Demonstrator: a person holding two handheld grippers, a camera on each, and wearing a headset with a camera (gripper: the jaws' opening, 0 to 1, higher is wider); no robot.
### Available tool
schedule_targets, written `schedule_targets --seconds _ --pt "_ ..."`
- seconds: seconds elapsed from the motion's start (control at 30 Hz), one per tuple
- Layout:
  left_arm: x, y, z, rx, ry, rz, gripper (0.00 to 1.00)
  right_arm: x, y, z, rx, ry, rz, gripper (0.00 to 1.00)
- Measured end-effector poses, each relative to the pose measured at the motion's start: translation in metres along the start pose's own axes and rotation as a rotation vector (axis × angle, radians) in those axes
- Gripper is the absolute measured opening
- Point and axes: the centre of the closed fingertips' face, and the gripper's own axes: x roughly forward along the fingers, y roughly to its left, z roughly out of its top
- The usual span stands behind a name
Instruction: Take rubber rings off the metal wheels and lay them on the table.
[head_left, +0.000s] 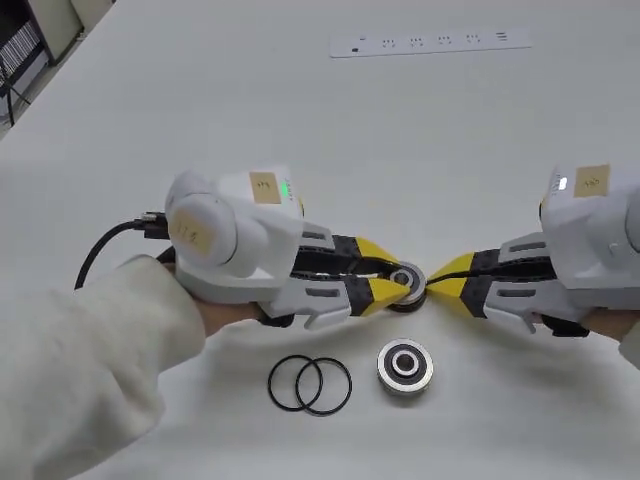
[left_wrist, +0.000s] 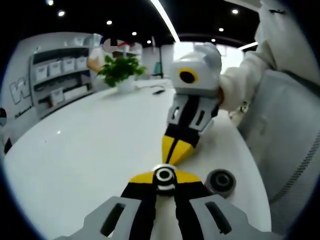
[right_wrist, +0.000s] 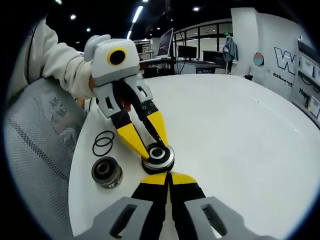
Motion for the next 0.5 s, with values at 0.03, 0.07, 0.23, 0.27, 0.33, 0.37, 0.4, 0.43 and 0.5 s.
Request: schedule_targets --seconds 0.03,0.07,0.23,0.27,0.33,0.37,0.4,0.43,0.5 --pt "0.0 -0.001 0.001 0.002 0.0 -0.002 0.14 -0.002 0.0 -0.001 0.01 -0.002 0.006 0.0" --pt "0.0 -0.002 0.001 0.004 0.0 -0.002 0.14 -0.003 0.003 0.0 0.009 -0.003 0.009 0.0" --pt "0.0 -0.001 0.0 0.014 0.0 -0.003 0.14 -0.005 0.013 -0.001 0.006 0.003 0.06 0.09" --pt "-0.001 -0.001 0.0 0.014 0.0 -0.003 0.14 -0.005 0.014 -0.001 0.004 0.003 0.063 0.12" --pt "-0.001 0.0 -0.001 0.014 0.0 -0.003 0.14 -0.003 0.016 0.0 -0.018 -0.002 0.058 0.15" --pt "-0.001 0.0 -0.001 0.013 0.0 -0.003 0.14 -0.002 0.016 0.001 -0.023 -0.007 0.06 0.16" --pt "-0.001 0.0 -0.001 0.013 0.0 -0.003 0.14 -0.001 0.017 0.002 -0.024 -0.011 0.058 0.17" --pt "-0.001 0.0 -0.001 0.013 0.0 -0.002 0.14 0.0 0.017 0.003 -0.024 -0.012 0.055 0.17" --pt "-0.001 0.0 -0.001 0.012 0.0 -0.002 0.14 0.002 0.015 0.005 -0.031 -0.024 0.05 0.21"
